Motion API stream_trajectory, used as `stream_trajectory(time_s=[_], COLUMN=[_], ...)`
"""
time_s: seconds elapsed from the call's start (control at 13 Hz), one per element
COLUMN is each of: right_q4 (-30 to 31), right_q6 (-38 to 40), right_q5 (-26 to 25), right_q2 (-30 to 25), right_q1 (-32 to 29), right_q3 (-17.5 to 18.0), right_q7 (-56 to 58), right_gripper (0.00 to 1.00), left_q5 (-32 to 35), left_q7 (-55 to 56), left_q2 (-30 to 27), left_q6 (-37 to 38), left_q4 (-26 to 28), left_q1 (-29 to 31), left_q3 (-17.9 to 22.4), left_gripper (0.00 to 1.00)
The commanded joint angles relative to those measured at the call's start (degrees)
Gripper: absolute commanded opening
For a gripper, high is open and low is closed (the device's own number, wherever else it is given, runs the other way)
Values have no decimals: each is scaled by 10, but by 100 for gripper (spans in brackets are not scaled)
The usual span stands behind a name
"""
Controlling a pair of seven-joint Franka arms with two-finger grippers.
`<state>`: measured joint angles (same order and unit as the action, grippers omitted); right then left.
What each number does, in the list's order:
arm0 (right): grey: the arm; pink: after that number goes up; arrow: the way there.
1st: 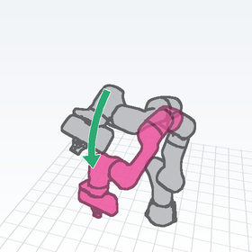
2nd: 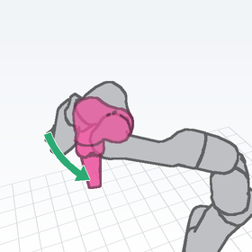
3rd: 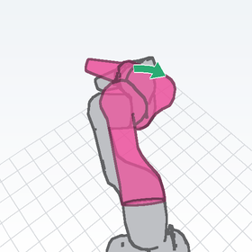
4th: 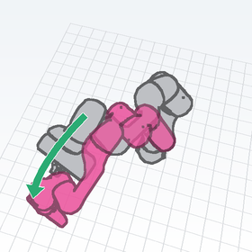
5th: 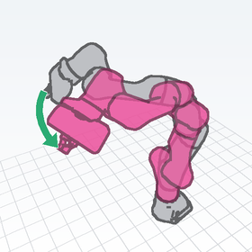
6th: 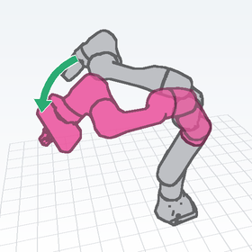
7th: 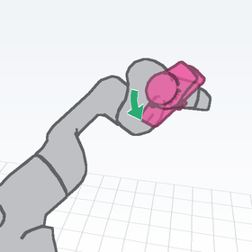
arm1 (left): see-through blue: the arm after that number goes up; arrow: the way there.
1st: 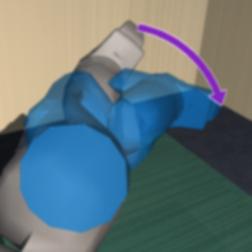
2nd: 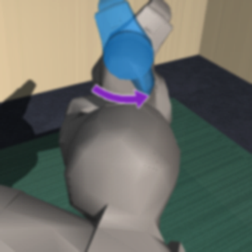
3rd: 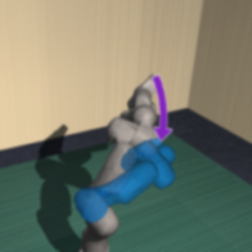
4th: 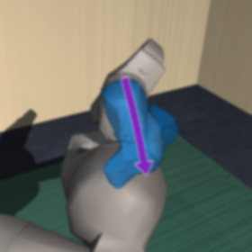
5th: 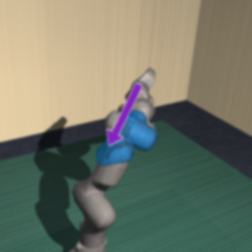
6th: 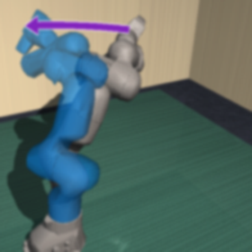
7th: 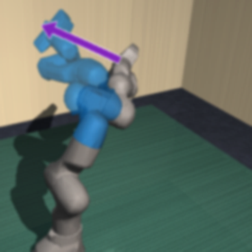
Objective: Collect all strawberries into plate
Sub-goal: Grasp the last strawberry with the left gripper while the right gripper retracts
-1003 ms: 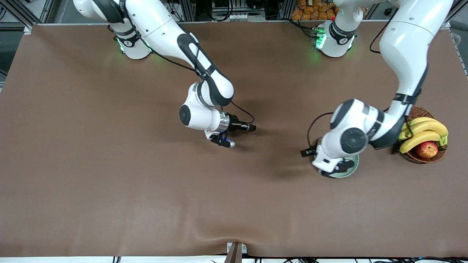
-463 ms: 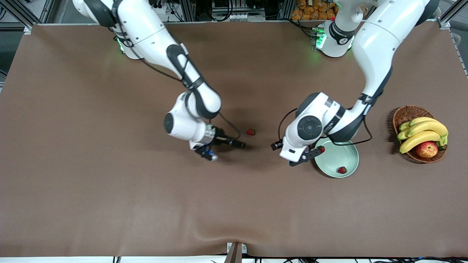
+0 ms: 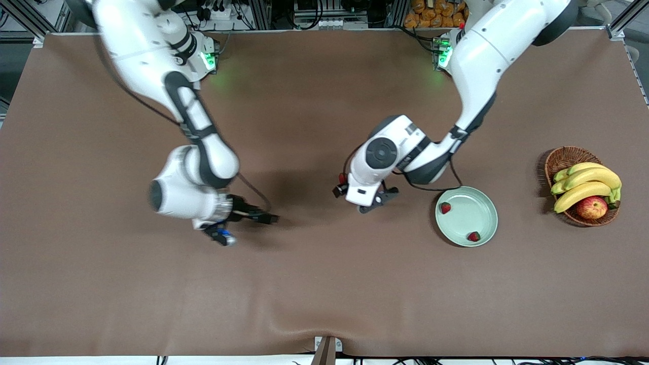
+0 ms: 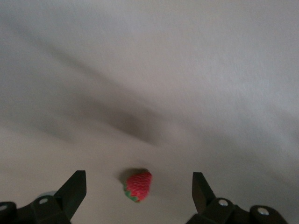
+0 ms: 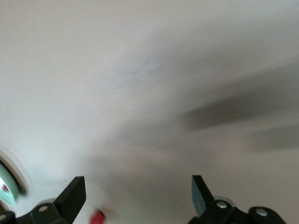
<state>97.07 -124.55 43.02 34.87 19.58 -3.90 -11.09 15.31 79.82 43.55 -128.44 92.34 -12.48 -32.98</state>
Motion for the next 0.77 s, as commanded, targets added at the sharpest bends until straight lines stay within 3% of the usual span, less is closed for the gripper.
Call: stream_trajectory(time_s=[0.0,0.31,0.46,0.69], right_q4=[9,-42,-49,-74], right_q6=[118,227,258,322], right_q5=[-129,-313,-354,-382], right_q2=[-86,-158,-203,-253], right_q1=[-78,-124,-137,-164], right_q3=[13,13,13,14], right_q7=[-1,-2,-1,4], right_gripper=[100,100,100,100], left_q5=[1,1,10,74], left_q7=[73,82,81,68], left_q2=[6,18,31,48], left_q6=[-4,-4,-8,-10], left_q4=[-4,-2,-6,-3], left_q1=[-12,-50,-67,-71], left_q3=[11,26,31,33], left_gripper=[100,100,99,88])
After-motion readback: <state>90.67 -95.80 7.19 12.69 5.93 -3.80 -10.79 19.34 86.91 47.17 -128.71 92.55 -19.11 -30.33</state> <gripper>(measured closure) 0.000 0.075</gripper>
